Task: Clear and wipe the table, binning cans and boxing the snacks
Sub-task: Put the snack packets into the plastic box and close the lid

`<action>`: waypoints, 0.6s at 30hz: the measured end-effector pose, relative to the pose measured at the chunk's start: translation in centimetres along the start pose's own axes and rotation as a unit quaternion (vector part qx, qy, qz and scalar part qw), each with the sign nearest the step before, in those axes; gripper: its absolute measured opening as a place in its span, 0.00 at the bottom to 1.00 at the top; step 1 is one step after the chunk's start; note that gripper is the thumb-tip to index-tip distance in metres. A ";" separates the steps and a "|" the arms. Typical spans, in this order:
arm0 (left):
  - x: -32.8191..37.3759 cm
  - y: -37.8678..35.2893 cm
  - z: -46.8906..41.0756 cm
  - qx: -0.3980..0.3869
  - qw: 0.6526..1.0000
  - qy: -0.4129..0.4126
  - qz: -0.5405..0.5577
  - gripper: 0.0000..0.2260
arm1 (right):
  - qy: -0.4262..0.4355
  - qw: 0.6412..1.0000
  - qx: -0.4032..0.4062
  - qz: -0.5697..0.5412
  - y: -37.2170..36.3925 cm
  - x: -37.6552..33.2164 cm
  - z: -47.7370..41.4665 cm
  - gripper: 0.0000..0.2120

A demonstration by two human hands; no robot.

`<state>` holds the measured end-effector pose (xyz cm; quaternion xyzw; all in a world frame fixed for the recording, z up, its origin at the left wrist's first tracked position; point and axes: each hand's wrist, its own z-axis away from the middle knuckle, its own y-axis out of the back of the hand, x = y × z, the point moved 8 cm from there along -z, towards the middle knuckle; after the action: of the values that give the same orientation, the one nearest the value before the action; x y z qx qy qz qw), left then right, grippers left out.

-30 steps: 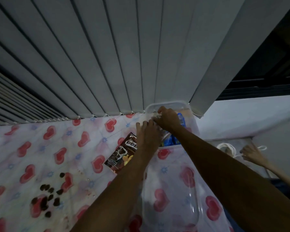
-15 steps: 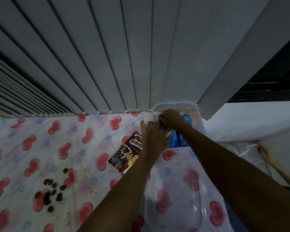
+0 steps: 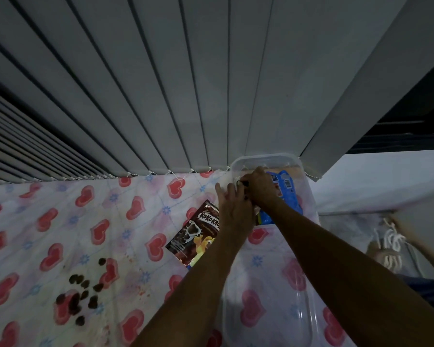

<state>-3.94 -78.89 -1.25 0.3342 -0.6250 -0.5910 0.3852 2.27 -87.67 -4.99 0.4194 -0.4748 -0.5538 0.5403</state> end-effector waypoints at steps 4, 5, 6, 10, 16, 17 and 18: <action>0.2 -0.4 0.0 0.004 1.000 0.016 0.012 0.11 | 0.035 0.999 -0.020 0.019 -0.1 -0.5 0.0 0.12; 0.4 -0.4 0.0 0.003 1.000 0.021 0.015 0.11 | 0.043 0.999 -0.024 0.007 0.0 -0.6 0.1 0.11; 0.6 -0.3 0.0 0.000 1.000 0.025 0.012 0.10 | 0.051 0.998 -0.028 -0.012 0.1 -0.7 0.2 0.10; 0.6 -0.4 0.1 -0.046 0.999 0.003 -0.027 0.10 | 0.061 0.989 -0.040 -0.125 1.2 -0.5 1.2 0.09; -2.2 2.9 1.2 -0.028 0.999 -0.030 -0.016 0.15 | 0.006 0.979 0.031 -0.201 4.3 0.4 2.8 0.09; -2.9 3.5 1.5 -0.031 0.999 -0.022 -0.007 0.15 | 0.002 0.976 0.034 -0.214 4.9 0.0 3.1 0.11; -3.7 3.9 2.0 -0.036 0.999 -0.016 -0.005 0.16 | -0.008 0.972 0.032 -0.232 5.4 -0.3 3.4 0.12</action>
<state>-3.75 -74.46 2.31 0.3135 -0.6076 -0.6208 0.3837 0.03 -86.93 0.99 0.5311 -0.3862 -0.6518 0.3793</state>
